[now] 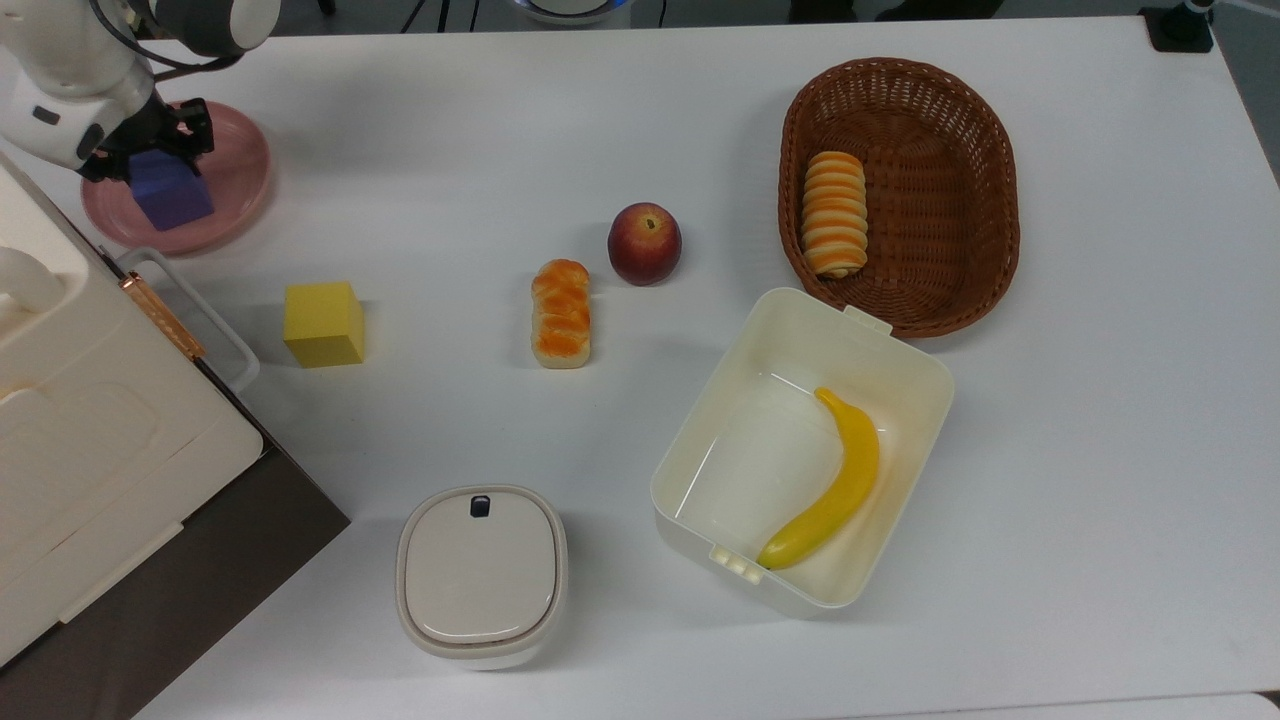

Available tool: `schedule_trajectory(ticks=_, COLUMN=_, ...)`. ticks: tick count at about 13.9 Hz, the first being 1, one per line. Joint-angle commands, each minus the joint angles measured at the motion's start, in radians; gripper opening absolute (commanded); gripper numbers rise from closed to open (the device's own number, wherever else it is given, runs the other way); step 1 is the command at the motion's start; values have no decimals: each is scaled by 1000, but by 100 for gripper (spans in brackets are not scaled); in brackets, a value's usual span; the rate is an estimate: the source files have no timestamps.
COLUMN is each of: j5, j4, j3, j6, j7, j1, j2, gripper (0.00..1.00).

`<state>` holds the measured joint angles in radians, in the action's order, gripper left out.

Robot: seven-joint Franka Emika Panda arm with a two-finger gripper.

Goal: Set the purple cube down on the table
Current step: 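Lift the purple cube off the plate and carry it past the yellow cube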

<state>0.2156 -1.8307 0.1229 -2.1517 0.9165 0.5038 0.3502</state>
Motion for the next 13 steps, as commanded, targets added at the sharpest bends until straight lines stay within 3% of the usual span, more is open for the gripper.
schedule_trajectory(ticks=1, j5=4, j4=8, j3=-14, j6=96, j7=-63, j1=-13, j2=-103, gripper=41)
schedule_trajectory(ticks=2, j5=-2, j4=13, j3=-23, j6=114, j7=-97, j1=-19, j2=-112, gripper=41)
schedule_trajectory(ticks=5, j5=-2, j4=14, j3=-112, j6=134, j7=-287, j1=-39, j2=-138, gripper=41)
schedule_trajectory(ticks=8, j5=-4, j4=42, j3=-254, j6=220, j7=-506, j1=-76, j2=-145, gripper=44)
schedule_trajectory(ticks=10, j5=-5, j4=56, j3=-304, j6=228, j7=-646, j1=-109, j2=-149, gripper=49)
schedule_trajectory(ticks=12, j5=-5, j4=57, j3=-318, j6=227, j7=-740, j1=-149, j2=-148, gripper=64)
schedule_trajectory(ticks=13, j5=-5, j4=59, j3=-318, j6=228, j7=-757, j1=-172, j2=-148, gripper=90)
